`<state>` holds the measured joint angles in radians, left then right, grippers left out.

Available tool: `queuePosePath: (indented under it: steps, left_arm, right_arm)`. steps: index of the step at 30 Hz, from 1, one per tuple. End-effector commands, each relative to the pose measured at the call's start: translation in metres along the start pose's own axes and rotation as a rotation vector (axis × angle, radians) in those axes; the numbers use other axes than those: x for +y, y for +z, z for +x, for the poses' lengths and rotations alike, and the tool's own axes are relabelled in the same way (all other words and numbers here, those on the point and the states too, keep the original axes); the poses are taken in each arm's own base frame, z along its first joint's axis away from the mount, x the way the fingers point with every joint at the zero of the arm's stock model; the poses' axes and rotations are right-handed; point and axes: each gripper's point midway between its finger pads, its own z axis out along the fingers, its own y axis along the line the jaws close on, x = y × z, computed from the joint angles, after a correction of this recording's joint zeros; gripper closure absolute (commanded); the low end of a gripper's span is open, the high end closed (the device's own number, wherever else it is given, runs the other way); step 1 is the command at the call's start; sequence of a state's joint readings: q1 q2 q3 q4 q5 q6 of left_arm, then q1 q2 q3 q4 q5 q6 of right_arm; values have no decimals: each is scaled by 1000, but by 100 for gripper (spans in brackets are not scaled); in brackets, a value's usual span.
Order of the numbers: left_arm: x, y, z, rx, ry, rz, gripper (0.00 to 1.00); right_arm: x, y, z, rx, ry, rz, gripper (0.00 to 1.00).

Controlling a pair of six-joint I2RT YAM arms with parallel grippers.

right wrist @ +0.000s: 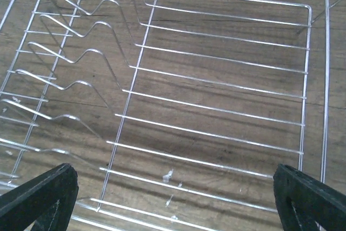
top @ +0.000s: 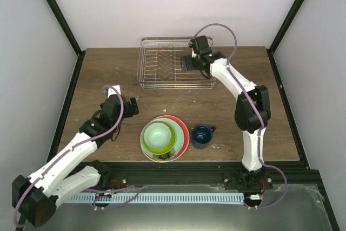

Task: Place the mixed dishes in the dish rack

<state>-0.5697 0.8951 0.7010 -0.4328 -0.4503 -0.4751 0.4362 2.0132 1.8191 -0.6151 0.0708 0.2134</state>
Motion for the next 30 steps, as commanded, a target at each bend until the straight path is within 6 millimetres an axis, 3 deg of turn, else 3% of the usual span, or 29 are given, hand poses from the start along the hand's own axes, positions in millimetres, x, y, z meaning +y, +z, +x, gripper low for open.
queuePosePath:
  steps: [1,6,13,23,30]
  left_arm:
    - [-6,2,-24,-49,-8,13,0]
    - [-18,23,-70,-57,-17,58,0]
    - [-23,69,-90,-19,28,16,0]
    - [-27,144,-100,44,50,-2,0]
    - [-26,179,-87,97,55,-29,0]
  right_arm:
    - [-4,1,-21,-29,-36,47,0]
    - [-9,19,-22,-5,-30,54,0]
    - [-8,42,-16,32,-29,33,0]
    - [-28,55,-7,63,-10,51,0]
    - [-34,64,2,88,-32,62,0]
